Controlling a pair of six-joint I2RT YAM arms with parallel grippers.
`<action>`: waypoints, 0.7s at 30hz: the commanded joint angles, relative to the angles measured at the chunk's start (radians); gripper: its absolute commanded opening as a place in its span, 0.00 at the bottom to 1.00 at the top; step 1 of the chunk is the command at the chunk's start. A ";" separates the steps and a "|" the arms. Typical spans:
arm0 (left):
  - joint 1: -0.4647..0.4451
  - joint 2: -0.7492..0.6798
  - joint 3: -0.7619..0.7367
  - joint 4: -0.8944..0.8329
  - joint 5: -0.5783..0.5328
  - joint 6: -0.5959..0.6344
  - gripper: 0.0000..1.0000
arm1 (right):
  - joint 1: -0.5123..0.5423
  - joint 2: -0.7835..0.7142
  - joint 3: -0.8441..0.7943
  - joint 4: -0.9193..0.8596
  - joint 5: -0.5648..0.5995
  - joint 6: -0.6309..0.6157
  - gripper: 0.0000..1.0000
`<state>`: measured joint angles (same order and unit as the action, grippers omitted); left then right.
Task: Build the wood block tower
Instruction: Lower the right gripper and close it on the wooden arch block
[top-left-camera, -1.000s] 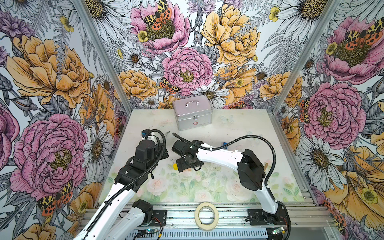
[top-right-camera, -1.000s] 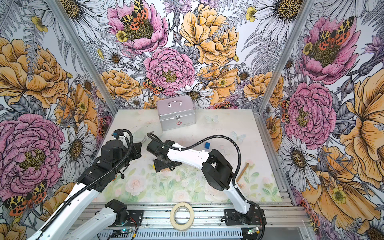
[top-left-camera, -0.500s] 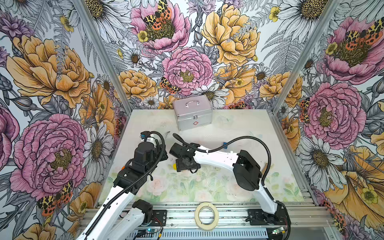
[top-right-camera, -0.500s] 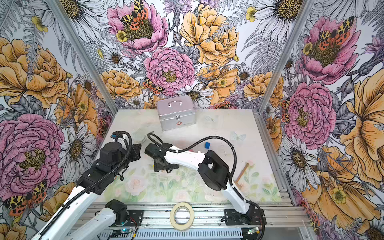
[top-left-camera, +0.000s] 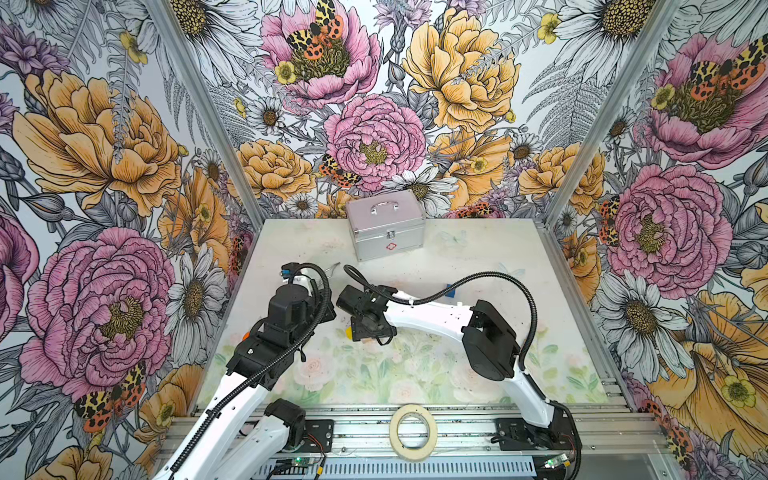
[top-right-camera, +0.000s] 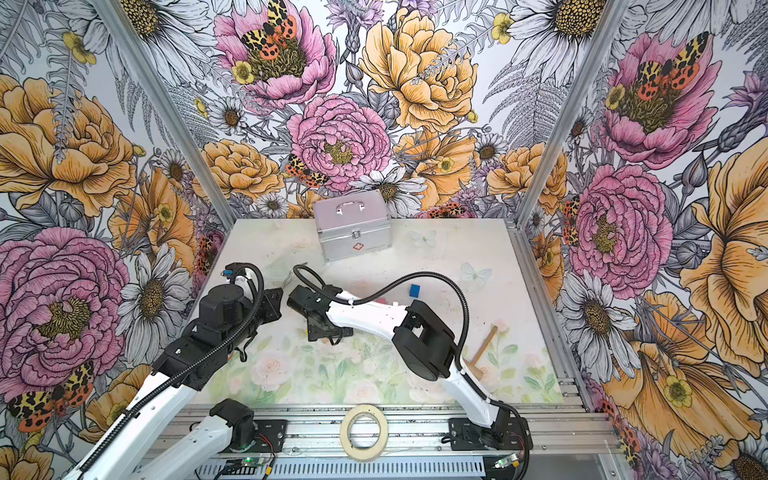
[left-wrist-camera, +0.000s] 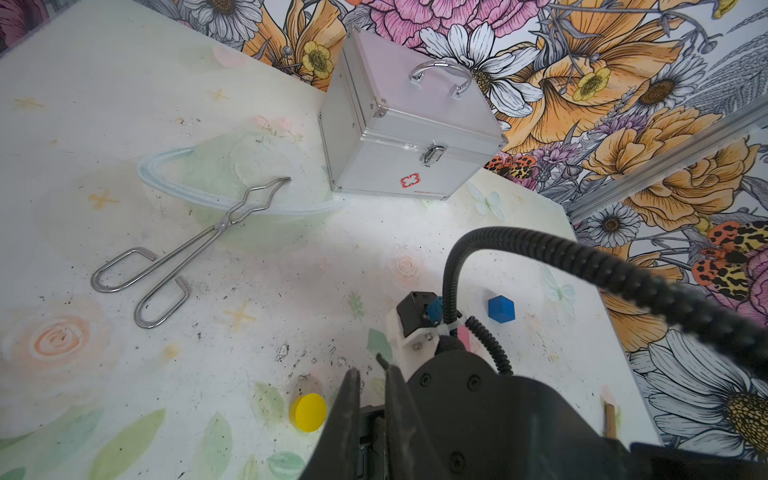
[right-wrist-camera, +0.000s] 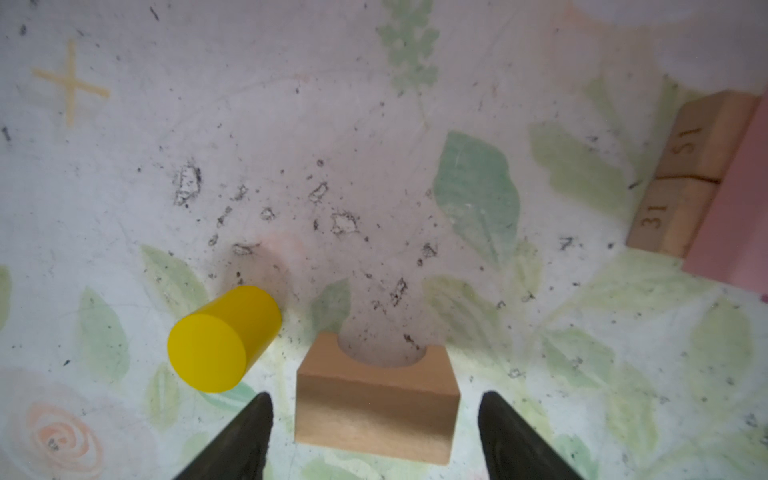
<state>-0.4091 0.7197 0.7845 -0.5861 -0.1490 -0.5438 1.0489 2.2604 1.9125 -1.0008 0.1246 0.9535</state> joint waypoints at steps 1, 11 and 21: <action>-0.001 -0.011 -0.012 0.019 0.018 -0.010 0.15 | 0.006 0.033 0.023 0.006 0.018 0.010 0.78; -0.008 -0.018 -0.016 0.019 0.012 -0.010 0.15 | 0.007 0.048 0.025 0.005 0.003 0.011 0.76; -0.009 -0.028 -0.019 0.019 0.003 -0.009 0.16 | 0.007 0.055 0.027 0.005 -0.002 0.011 0.61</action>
<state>-0.4103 0.7109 0.7757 -0.5861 -0.1490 -0.5438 1.0489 2.2932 1.9144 -1.0016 0.1204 0.9562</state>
